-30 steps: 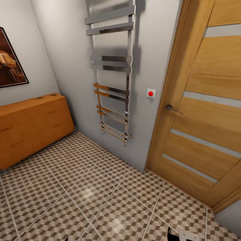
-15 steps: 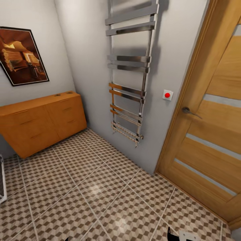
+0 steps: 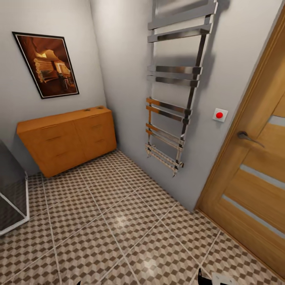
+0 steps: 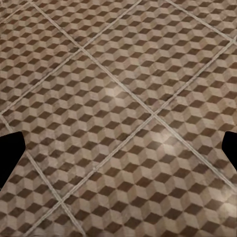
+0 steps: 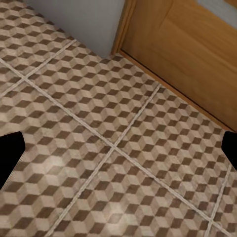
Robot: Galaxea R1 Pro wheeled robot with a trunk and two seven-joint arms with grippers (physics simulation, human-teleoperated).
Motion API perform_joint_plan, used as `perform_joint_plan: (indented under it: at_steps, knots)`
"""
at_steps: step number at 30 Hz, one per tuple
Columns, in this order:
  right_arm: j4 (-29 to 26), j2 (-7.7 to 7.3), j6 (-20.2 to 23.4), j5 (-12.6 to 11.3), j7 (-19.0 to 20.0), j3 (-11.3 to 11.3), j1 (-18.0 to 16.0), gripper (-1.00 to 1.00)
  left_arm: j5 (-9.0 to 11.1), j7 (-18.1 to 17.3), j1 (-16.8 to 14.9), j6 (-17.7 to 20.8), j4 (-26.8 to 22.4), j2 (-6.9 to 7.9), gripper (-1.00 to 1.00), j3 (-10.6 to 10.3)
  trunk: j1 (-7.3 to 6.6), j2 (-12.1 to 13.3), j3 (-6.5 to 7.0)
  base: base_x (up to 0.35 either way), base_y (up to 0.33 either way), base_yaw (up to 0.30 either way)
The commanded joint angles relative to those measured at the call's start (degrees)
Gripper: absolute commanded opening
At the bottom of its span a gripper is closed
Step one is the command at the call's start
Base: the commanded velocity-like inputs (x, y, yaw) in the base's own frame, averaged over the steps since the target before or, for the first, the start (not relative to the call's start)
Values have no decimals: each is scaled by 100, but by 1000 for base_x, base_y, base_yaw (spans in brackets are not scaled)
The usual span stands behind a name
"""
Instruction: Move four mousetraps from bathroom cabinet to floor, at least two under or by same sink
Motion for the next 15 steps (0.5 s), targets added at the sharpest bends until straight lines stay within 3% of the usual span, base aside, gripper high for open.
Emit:
perform_joint_plan:
  at_steps: [1, 15]
  knots:
    - [2, -1, -17, -44, -9, 45, -3, 100, 58, 2, -12, -35, 26, -6, 100, -50, 3, -11, -11, 0, 0, 254]
    - [2, -1, -17, -44, -9, 41, -3, 100, 58, 2, -12, -34, 26, -6, 100, -50, 3, -11, -11, 0, 0, 254]
